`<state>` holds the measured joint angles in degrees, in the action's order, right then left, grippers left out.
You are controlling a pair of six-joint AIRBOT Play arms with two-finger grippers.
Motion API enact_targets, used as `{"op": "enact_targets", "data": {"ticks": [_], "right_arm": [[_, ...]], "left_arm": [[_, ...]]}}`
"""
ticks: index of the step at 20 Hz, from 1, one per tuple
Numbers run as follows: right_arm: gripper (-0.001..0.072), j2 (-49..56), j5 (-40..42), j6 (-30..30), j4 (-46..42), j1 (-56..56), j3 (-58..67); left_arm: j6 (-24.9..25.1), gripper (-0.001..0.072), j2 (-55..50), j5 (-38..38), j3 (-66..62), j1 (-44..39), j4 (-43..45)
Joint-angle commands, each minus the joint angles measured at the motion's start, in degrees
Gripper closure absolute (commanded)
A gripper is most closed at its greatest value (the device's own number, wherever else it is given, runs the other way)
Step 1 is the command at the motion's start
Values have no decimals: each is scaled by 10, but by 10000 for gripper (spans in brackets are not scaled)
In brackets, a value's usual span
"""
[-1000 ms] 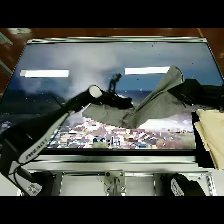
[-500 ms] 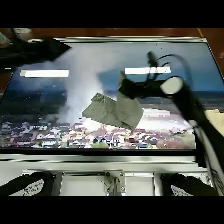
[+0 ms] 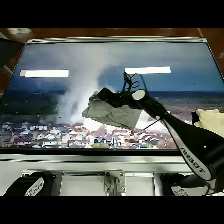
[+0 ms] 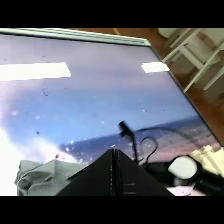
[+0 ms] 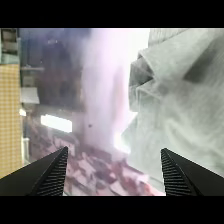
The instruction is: Fold the shirts.
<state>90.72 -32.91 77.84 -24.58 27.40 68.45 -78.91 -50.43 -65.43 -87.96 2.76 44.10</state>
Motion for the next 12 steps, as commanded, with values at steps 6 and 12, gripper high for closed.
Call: {"op": "enact_targets", "data": {"ticks": [6, 12], "right_arm": [[20, -99, -417, 131, -487, -264, -21], [20, -83, -247, 57, -239, -274, -179]], "left_arm": [[-5, 678, 11, -31, 38, 3, 42], [-4, 678, 9, -31, 59, 3, 42]]}}
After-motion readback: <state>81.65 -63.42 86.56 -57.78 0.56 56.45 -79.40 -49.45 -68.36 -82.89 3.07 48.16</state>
